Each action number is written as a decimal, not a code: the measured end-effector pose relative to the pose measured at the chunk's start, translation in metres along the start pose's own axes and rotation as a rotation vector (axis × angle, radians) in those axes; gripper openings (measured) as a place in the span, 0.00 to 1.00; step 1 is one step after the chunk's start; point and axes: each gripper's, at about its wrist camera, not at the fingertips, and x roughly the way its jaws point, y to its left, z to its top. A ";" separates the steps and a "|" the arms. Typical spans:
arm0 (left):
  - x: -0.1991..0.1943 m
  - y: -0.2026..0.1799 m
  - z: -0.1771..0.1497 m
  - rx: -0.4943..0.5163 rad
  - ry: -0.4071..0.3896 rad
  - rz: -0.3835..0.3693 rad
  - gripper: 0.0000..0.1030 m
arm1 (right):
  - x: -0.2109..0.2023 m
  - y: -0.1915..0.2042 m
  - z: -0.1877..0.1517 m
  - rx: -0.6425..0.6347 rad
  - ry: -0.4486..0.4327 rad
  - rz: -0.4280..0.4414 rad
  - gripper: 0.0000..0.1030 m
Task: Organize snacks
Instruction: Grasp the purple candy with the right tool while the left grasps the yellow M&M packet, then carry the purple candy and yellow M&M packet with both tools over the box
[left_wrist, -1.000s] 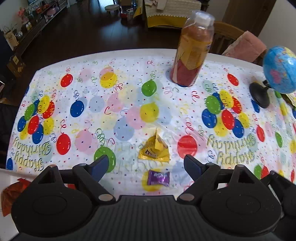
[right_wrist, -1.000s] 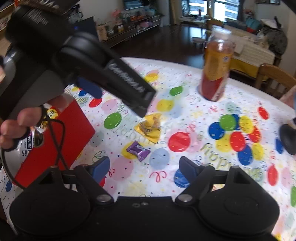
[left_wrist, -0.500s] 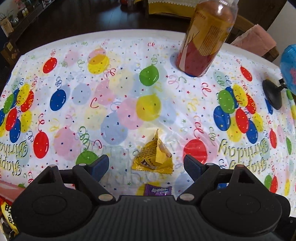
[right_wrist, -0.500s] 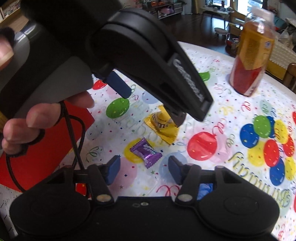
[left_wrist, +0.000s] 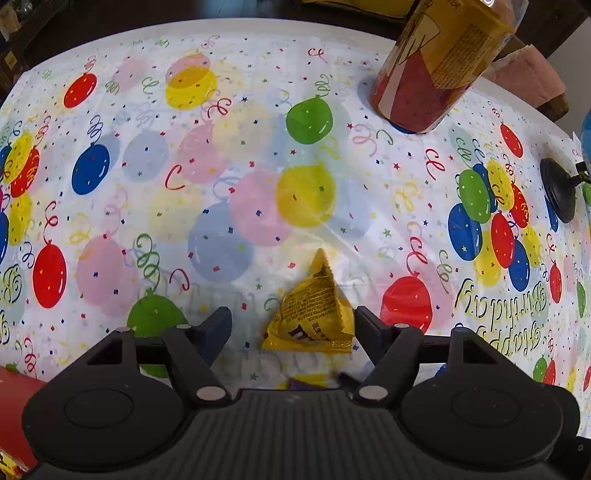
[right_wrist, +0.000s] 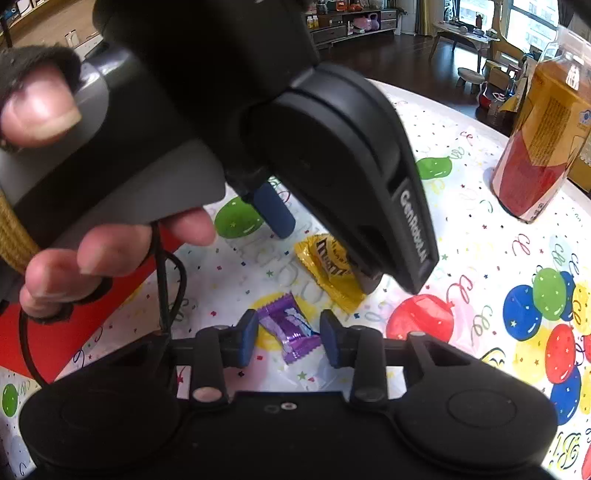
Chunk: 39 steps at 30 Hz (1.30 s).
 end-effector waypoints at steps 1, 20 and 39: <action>0.000 -0.001 0.000 0.008 -0.002 0.003 0.71 | -0.002 0.000 0.000 -0.005 0.012 -0.004 0.30; -0.023 0.006 -0.015 -0.008 -0.040 -0.002 0.36 | -0.042 -0.021 -0.034 0.219 -0.011 -0.107 0.22; -0.131 0.003 -0.080 0.005 -0.163 -0.036 0.36 | -0.144 0.017 -0.067 0.398 -0.156 -0.099 0.23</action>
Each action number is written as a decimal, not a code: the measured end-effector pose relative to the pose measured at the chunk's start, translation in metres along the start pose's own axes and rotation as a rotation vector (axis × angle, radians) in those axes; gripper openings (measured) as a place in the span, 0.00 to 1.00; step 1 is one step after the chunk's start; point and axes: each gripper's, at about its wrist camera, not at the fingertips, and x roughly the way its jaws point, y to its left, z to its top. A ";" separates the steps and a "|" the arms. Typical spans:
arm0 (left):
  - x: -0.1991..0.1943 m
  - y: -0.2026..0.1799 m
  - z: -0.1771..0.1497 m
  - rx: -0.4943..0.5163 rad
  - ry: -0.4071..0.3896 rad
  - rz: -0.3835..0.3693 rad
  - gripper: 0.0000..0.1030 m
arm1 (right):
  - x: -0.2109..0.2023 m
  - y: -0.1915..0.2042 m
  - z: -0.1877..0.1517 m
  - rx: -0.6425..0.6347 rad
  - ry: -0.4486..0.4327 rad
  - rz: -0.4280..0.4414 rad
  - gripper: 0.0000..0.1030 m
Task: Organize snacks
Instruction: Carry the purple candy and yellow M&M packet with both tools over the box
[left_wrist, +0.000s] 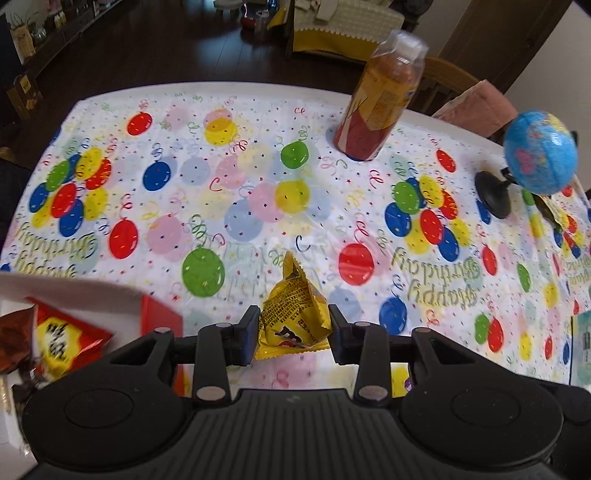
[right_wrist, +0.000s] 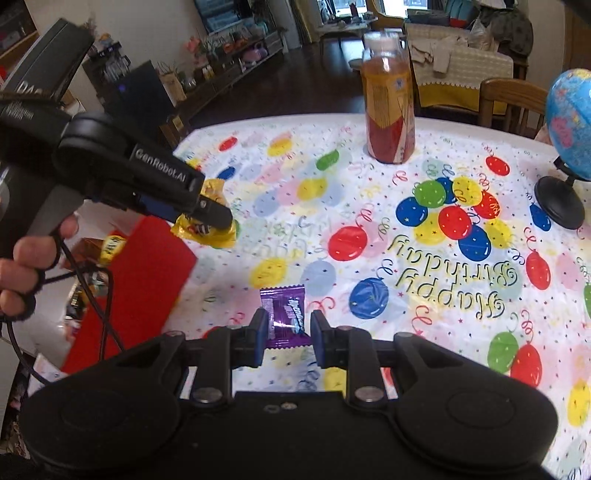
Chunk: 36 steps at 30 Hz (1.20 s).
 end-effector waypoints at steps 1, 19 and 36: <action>-0.007 0.001 -0.004 0.003 -0.006 0.001 0.36 | -0.005 0.004 -0.001 -0.001 -0.007 0.005 0.23; -0.102 0.084 -0.071 0.036 -0.064 -0.025 0.36 | -0.044 0.127 -0.014 -0.036 -0.083 0.013 0.23; -0.133 0.199 -0.108 0.000 -0.066 0.023 0.36 | 0.002 0.234 -0.016 -0.091 -0.053 0.008 0.23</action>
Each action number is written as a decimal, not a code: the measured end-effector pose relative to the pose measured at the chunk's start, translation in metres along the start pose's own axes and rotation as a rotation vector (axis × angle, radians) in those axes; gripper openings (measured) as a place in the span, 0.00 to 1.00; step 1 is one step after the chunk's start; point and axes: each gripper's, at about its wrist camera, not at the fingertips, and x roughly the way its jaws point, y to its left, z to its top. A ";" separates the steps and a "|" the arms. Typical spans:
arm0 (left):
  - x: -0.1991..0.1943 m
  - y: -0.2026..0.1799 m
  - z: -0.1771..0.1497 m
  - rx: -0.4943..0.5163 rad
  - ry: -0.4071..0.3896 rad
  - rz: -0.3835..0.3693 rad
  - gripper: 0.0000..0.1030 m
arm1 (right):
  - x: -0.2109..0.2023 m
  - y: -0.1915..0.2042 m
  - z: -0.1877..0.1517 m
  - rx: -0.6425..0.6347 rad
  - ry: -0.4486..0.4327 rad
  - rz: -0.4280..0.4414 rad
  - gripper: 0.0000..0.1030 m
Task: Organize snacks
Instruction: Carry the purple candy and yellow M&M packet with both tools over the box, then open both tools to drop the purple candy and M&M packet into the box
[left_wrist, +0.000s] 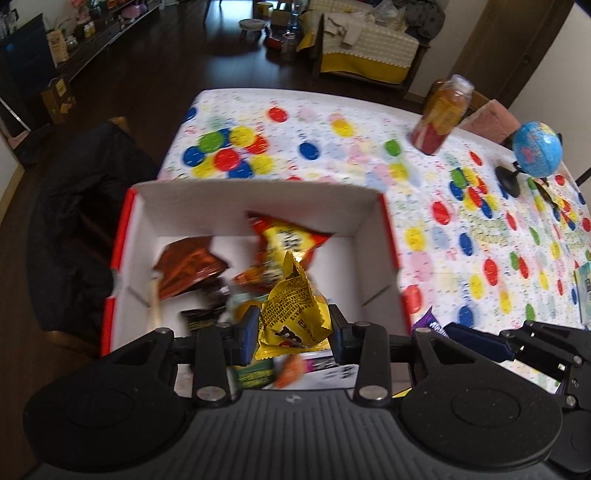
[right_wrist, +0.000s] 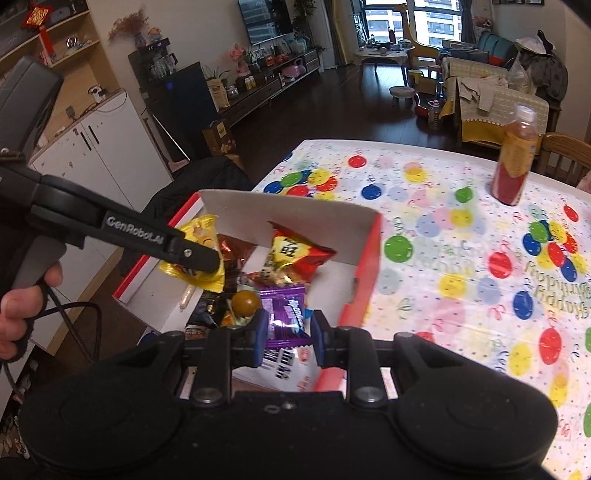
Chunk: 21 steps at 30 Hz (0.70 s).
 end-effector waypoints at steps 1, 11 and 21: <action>0.001 0.007 -0.002 -0.003 0.003 0.006 0.36 | 0.005 0.004 0.000 -0.003 0.004 -0.004 0.23; 0.033 0.039 -0.013 -0.002 0.078 0.049 0.36 | 0.056 0.030 0.002 -0.038 0.078 -0.051 0.23; 0.068 0.035 -0.018 0.046 0.119 0.082 0.36 | 0.090 0.036 -0.002 -0.074 0.146 -0.092 0.23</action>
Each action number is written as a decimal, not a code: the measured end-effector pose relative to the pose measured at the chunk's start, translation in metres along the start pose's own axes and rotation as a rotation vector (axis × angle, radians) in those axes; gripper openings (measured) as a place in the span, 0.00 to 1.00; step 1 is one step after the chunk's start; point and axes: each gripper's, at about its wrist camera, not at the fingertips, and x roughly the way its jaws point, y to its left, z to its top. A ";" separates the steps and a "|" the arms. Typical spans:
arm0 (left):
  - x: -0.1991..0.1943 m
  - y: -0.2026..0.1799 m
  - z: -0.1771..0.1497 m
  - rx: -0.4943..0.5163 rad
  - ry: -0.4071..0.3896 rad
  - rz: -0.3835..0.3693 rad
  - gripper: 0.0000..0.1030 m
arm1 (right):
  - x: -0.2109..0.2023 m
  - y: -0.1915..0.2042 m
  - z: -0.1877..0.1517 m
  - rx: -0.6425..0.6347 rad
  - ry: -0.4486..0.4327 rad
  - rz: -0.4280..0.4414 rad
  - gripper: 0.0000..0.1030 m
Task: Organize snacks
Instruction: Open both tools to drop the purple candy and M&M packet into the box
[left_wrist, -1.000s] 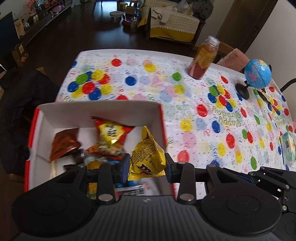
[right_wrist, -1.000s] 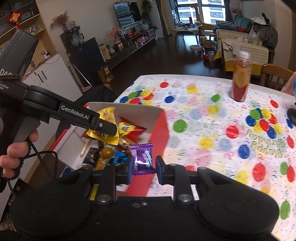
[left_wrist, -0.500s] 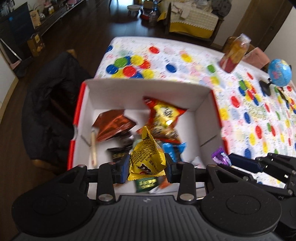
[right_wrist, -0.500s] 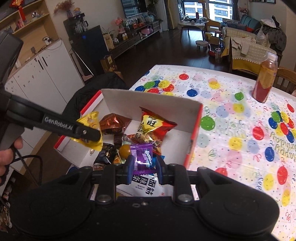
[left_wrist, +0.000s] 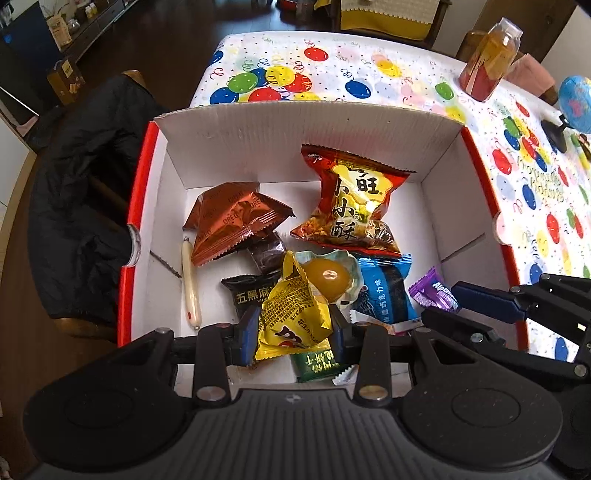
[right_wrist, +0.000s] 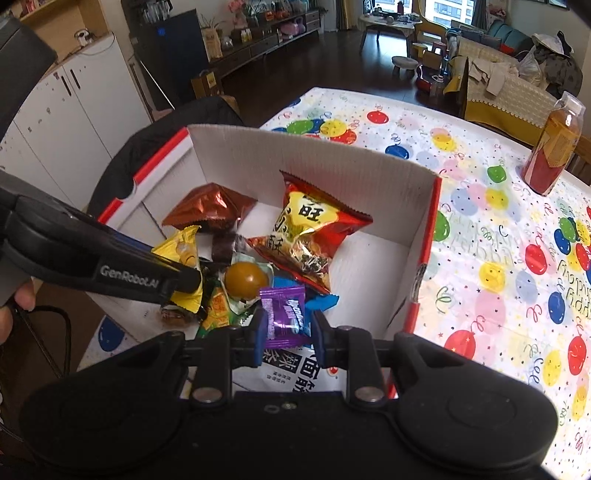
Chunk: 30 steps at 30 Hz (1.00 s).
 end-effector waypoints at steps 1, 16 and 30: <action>0.001 0.000 0.001 0.003 -0.005 -0.002 0.36 | 0.002 0.001 0.000 -0.003 0.004 -0.003 0.23; 0.020 -0.001 0.001 -0.002 0.016 -0.001 0.37 | 0.012 0.001 0.000 -0.008 0.037 0.006 0.27; 0.005 0.009 -0.006 -0.031 -0.027 -0.044 0.58 | -0.005 -0.004 -0.003 0.040 0.004 0.023 0.47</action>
